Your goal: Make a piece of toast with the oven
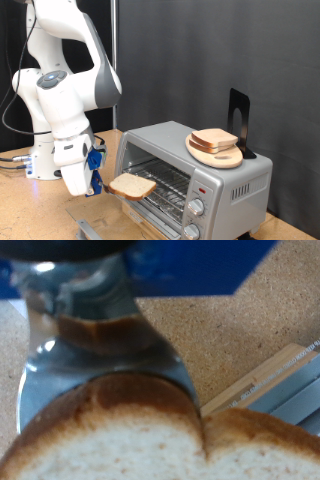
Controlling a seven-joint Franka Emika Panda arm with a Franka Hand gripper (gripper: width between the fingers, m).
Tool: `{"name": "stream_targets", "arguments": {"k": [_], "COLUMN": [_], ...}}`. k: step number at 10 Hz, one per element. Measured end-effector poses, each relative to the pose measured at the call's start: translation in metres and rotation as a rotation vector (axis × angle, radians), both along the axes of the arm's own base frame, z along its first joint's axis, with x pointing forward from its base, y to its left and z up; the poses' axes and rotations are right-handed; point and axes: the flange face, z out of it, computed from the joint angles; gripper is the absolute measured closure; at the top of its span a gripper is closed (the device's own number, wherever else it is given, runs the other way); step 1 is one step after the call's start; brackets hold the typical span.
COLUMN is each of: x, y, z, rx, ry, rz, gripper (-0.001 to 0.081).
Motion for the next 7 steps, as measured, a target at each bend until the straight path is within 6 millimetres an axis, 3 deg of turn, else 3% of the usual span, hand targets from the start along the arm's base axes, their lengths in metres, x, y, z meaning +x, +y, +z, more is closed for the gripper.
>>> {"name": "stream_targets", "arguments": {"k": [7], "x": [-0.0026], "y": [0.0009], "z": [-0.003], "rx": [-0.037], "ry": [0.034], "rz": [-0.017], "gripper": [0.0537]}}
